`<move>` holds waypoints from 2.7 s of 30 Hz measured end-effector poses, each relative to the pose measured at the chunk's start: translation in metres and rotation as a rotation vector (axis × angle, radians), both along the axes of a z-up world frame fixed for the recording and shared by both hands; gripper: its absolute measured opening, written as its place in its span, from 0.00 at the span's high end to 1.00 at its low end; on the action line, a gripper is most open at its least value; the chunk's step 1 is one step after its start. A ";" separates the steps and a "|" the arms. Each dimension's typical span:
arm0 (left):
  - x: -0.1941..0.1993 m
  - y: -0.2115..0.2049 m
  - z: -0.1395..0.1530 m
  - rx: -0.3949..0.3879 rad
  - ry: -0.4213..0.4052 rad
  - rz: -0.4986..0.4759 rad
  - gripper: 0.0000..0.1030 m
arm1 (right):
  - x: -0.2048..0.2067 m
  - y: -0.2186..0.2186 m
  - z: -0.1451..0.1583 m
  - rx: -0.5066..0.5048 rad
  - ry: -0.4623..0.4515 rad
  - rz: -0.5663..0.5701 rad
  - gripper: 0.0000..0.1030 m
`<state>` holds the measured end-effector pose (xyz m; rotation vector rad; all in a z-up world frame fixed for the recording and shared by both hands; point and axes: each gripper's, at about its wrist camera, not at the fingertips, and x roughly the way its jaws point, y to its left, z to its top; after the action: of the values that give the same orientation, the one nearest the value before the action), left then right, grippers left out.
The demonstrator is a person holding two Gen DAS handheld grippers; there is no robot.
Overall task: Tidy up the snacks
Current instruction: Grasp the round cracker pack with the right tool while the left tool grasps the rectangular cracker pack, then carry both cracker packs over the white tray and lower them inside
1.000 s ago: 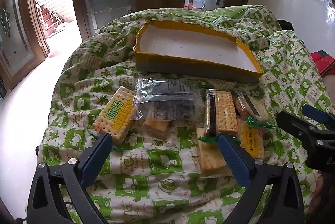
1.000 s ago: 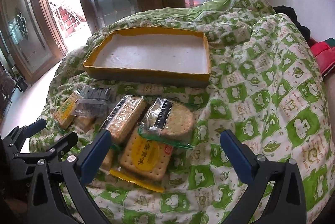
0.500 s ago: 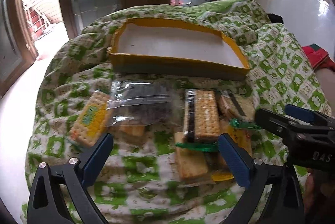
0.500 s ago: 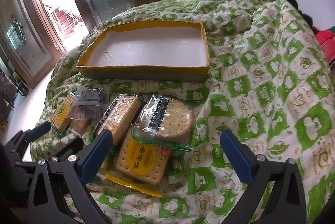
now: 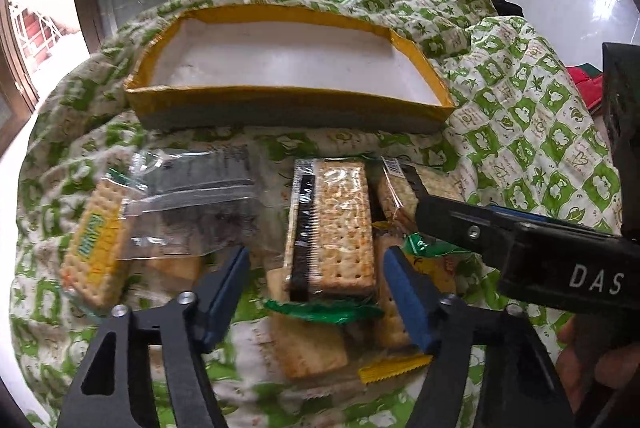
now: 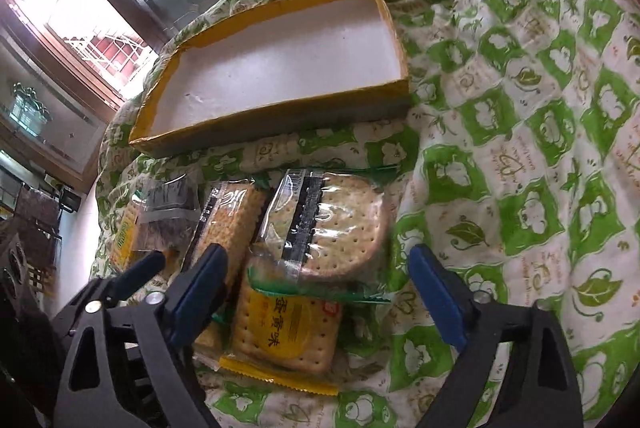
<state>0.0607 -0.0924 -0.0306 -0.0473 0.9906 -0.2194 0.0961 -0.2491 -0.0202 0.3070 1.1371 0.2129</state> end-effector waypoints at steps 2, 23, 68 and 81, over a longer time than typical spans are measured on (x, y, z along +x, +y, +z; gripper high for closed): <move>0.004 -0.002 -0.003 -0.008 0.014 -0.006 0.37 | 0.004 0.000 -0.004 0.013 0.018 -0.004 0.17; 0.015 -0.005 -0.007 -0.042 0.039 -0.010 0.51 | 0.028 0.006 -0.030 0.014 0.075 0.012 0.28; 0.005 0.008 0.027 -0.084 -0.033 0.003 0.52 | 0.000 -0.018 0.011 0.068 -0.036 -0.014 0.29; 0.039 0.019 0.049 -0.094 -0.050 0.049 0.52 | 0.021 -0.023 0.039 0.068 -0.055 -0.029 0.29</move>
<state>0.1000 -0.0736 0.0181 -0.1511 0.9279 -0.2206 0.1171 -0.2726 0.0184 0.3751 1.0715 0.2332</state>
